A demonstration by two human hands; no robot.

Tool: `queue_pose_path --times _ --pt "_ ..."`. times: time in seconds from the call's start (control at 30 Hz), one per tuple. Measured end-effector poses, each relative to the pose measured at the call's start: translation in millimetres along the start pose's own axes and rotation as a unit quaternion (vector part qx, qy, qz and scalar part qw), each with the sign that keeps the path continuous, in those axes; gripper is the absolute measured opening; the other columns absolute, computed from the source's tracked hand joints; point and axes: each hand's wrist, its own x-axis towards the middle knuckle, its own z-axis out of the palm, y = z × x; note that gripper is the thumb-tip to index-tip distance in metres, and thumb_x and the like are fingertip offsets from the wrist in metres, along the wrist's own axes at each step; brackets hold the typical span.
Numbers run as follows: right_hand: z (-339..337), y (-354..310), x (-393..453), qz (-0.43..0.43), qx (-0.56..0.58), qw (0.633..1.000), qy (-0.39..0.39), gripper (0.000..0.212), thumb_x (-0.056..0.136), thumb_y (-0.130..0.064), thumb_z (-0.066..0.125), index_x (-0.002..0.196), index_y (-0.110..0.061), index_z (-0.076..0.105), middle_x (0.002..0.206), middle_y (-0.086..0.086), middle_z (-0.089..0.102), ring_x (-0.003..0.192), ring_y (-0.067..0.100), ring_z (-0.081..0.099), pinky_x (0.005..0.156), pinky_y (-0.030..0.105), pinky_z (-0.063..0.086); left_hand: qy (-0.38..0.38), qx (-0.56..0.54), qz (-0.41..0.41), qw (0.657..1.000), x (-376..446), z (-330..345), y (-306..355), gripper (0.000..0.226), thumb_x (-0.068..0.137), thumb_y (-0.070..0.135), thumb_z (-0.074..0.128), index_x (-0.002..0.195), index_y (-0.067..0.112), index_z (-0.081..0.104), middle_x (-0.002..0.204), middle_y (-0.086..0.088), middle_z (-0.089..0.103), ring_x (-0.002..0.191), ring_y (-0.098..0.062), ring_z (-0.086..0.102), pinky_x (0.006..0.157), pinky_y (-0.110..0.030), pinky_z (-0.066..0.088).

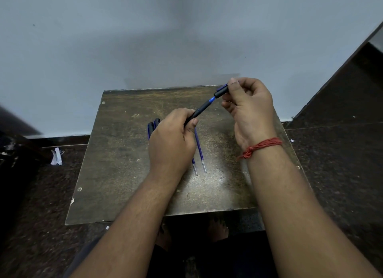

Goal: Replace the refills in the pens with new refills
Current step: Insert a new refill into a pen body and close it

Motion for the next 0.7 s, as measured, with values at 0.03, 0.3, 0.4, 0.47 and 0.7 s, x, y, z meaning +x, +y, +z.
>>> queue_pose_path --times 0.03,0.3,0.4,0.47,0.7 --pt "1 0 -1 -0.002 -0.014 1.000 -0.011 0.010 0.094 -0.013 0.066 0.090 -0.014 0.057 0.083 0.010 0.065 0.072 0.016 0.063 0.064 0.028 0.053 0.001 0.000 0.001 1.000 0 0 0 0.012 0.098 0.021 0.061 0.106 0.017 0.068 0.095 0.010 0.068 0.082 -0.009 0.061 0.068 -0.029 0.050" --pt "9 5 -12 -0.005 -0.099 0.991 -0.094 0.013 0.093 -0.007 0.066 0.087 -0.010 0.054 0.075 0.005 0.063 0.063 0.014 0.062 0.062 0.028 0.055 0.009 0.002 -0.011 1.000 0 -1 0 0.009 0.097 0.021 0.061 0.102 0.018 0.068 0.089 0.011 0.067 0.077 -0.006 0.056 0.061 -0.011 0.036" --pt "13 10 -14 -0.016 -0.113 0.989 -0.091 0.017 0.094 -0.006 0.065 0.083 -0.012 0.052 0.074 0.007 0.061 0.063 0.016 0.061 0.061 0.030 0.054 0.015 0.006 -0.022 1.000 -2 0 0 0.007 0.096 0.019 0.061 0.099 0.017 0.067 0.086 0.011 0.066 0.074 -0.005 0.053 0.060 -0.008 0.033" --pt "15 13 -16 -0.021 -0.119 0.989 -0.089 0.019 0.094 -0.006 0.064 0.081 -0.013 0.051 0.075 0.008 0.060 0.063 0.017 0.059 0.061 0.030 0.054 0.019 0.008 -0.029 0.999 -2 0 1 0.006 0.096 0.018 0.062 0.097 0.017 0.067 0.083 0.012 0.064 0.071 -0.006 0.052 0.058 -0.009 0.031" --pt "27 21 -24 -0.051 -0.154 0.984 -0.075 0.016 0.093 -0.010 0.065 0.095 -0.018 0.052 0.075 0.002 0.060 0.066 0.016 0.063 0.070 0.041 0.059 0.037 0.016 -0.046 0.998 -1 -2 5 0.005 0.095 0.016 0.060 0.096 0.016 0.065 0.085 0.010 0.063 0.073 -0.008 0.050 0.060 -0.026 0.030"
